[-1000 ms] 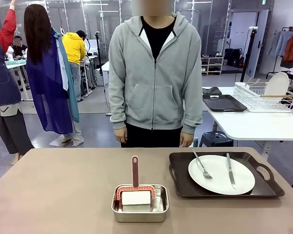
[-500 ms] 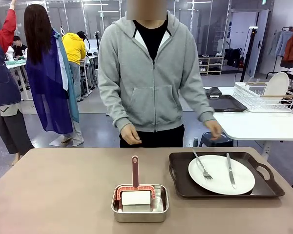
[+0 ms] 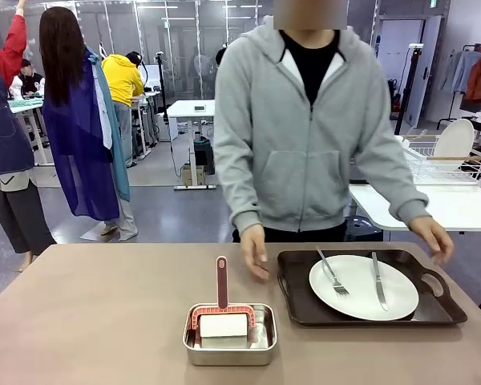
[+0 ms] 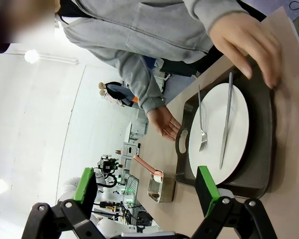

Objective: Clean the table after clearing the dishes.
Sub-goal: When the right (or left) Handle tray is removed, use the right hand (or left hand) to clean the right (or left) side of the table with the Lint Roller.

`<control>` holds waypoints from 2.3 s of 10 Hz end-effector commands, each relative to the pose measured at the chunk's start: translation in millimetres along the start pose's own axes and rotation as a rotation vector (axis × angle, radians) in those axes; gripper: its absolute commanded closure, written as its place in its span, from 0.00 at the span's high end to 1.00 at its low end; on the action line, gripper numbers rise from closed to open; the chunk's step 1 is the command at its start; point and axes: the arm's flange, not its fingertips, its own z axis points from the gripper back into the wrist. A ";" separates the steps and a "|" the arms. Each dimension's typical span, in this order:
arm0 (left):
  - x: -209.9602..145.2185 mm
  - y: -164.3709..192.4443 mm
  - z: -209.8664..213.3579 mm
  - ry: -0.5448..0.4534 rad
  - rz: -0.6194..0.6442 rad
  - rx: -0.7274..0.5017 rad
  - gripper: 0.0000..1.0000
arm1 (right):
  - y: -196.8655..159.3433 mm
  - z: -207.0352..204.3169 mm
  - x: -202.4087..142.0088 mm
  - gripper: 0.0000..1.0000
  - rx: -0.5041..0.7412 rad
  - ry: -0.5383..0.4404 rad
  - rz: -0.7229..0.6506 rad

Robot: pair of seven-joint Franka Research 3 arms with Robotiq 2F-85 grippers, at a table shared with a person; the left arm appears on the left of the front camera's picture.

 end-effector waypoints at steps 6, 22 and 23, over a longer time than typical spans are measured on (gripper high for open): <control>-8.2 -1.6 -1.0 0.003 -0.009 0.008 0.93 | 4.0 -0.2 -1.6 1.00 0.003 -0.005 0.007; -8.2 -1.6 -1.0 0.003 -0.009 0.008 0.93 | 262.4 -369.2 93.2 1.00 -0.548 0.726 0.630; -8.2 -1.6 -1.0 0.003 -0.009 0.008 0.93 | 273.8 -409.0 78.6 1.00 -0.583 0.838 0.691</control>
